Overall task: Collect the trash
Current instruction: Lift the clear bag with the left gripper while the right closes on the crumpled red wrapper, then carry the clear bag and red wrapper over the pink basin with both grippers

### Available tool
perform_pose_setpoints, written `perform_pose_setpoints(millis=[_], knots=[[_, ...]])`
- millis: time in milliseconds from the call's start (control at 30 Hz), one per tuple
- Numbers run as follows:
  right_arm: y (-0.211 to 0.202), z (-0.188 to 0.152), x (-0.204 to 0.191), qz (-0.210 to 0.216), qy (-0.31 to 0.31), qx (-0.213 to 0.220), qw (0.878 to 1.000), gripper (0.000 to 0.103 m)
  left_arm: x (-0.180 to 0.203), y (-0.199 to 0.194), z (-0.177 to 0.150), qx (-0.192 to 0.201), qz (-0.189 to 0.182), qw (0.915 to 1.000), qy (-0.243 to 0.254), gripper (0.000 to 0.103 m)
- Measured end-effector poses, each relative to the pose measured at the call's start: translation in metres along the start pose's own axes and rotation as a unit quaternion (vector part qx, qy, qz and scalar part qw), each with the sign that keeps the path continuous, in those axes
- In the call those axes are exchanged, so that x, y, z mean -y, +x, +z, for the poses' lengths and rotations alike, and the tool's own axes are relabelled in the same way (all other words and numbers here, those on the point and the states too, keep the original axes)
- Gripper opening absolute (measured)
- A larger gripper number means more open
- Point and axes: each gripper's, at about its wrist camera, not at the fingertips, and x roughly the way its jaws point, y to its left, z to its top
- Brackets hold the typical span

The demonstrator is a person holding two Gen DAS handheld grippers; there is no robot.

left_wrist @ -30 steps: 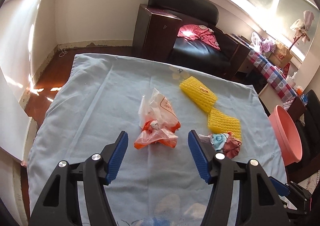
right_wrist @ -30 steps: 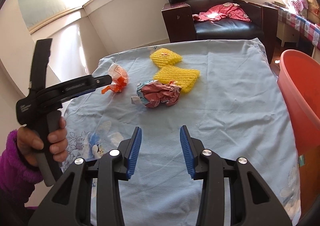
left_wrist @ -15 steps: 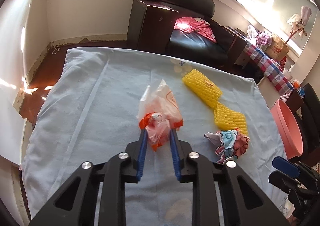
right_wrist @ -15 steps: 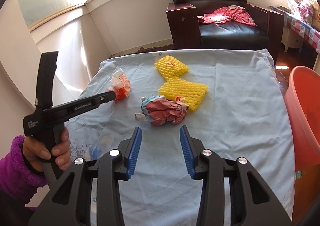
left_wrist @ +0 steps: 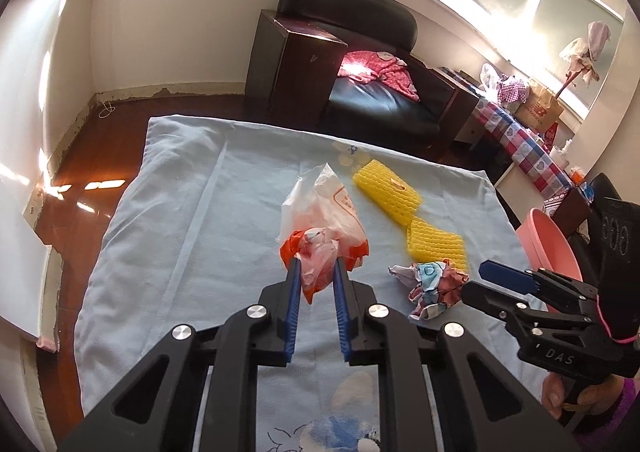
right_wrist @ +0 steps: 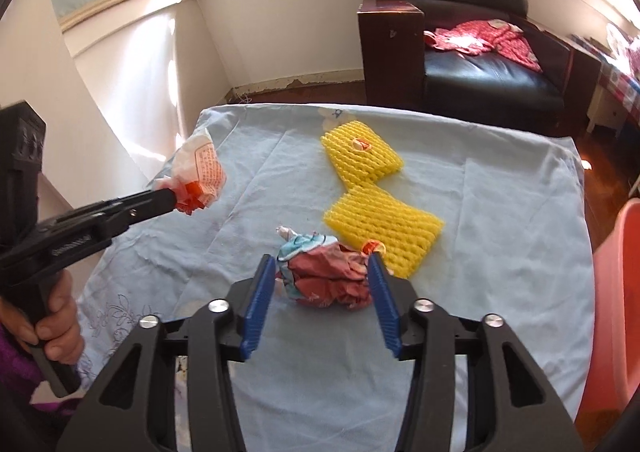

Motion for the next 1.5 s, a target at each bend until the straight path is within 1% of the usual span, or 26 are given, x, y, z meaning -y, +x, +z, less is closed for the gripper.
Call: perform_pose_setpoints(millis=[100, 167, 200, 300, 400, 467, 567, 633, 833, 933, 1000, 1067, 1100, 1267, 1367, 1400, 1433, 1500], knots=[[0.012, 0.004, 0.004, -0.003, -0.003, -0.017, 1.0, 0.05, 0.0, -0.001, 0.002, 0.0, -0.008, 1.0, -0.003, 0.015], [0.017, 0.002, 0.007, 0.018, 0.009, -0.037, 0.999, 0.051, -0.001, -0.001, 0.002, -0.001, -0.013, 0.9999, -0.005, 0.015], [0.016, 0.0, 0.005, 0.024, 0.011, -0.04, 0.999, 0.051, -0.001, -0.001, 0.003, -0.001, -0.014, 0.9999, -0.005, 0.015], [0.01, -0.006, -0.004, 0.046, -0.001, -0.056, 0.997, 0.051, -0.004, 0.001, 0.005, -0.003, -0.019, 0.9998, -0.007, 0.015], [0.001, -0.011, -0.012, 0.06, -0.007, -0.064, 0.996, 0.051, -0.007, 0.003, 0.009, -0.005, -0.024, 0.9997, -0.009, 0.015], [-0.005, -0.012, -0.012, 0.056, -0.003, -0.057, 0.997, 0.051, -0.007, 0.005, 0.012, -0.005, -0.027, 0.9996, -0.009, 0.015], [-0.008, -0.008, -0.007, 0.033, -0.007, -0.048, 0.998, 0.051, -0.007, 0.009, 0.015, -0.008, -0.031, 0.9994, -0.009, 0.016], [-0.003, -0.004, -0.002, 0.015, -0.008, -0.052, 0.999, 0.051, -0.007, 0.011, 0.016, -0.01, -0.037, 0.9992, -0.009, 0.016], [0.017, 0.0, 0.007, -0.007, -0.012, -0.063, 0.998, 0.051, -0.007, 0.023, 0.016, -0.024, -0.054, 0.9982, -0.006, 0.016], [0.021, -0.001, 0.006, 0.008, -0.008, -0.069, 0.998, 0.051, -0.01, 0.029, 0.017, -0.032, -0.06, 0.9977, -0.007, 0.016], [0.021, -0.002, 0.003, 0.018, -0.005, -0.081, 0.997, 0.051, -0.012, 0.031, 0.019, -0.034, -0.062, 0.9975, -0.007, 0.016], [0.019, -0.004, -0.001, 0.043, 0.001, -0.094, 0.995, 0.051, -0.013, 0.033, 0.021, -0.035, -0.064, 0.9973, -0.006, 0.016], [0.017, -0.005, -0.003, 0.048, 0.0, -0.094, 0.994, 0.051, -0.013, 0.034, 0.022, -0.035, -0.064, 0.9973, -0.005, 0.016], [0.017, -0.01, -0.007, 0.036, -0.003, -0.09, 0.995, 0.051, -0.009, 0.031, 0.024, -0.033, -0.067, 0.9972, 0.002, 0.016], [0.02, -0.014, -0.006, 0.034, 0.002, -0.091, 0.995, 0.05, -0.005, 0.024, 0.022, -0.023, -0.057, 0.998, 0.013, 0.016], [0.02, -0.016, -0.007, 0.034, 0.003, -0.089, 0.995, 0.049, -0.003, 0.022, 0.021, -0.019, -0.053, 0.9982, 0.017, 0.016], [0.019, -0.017, -0.008, 0.034, 0.003, -0.086, 0.996, 0.041, -0.002, 0.02, 0.02, -0.017, -0.051, 0.9984, 0.02, 0.016], [0.016, -0.02, -0.009, 0.033, 0.006, -0.079, 0.996, 0.035, 0.001, 0.015, 0.02, -0.009, -0.045, 0.9987, 0.025, 0.016]])
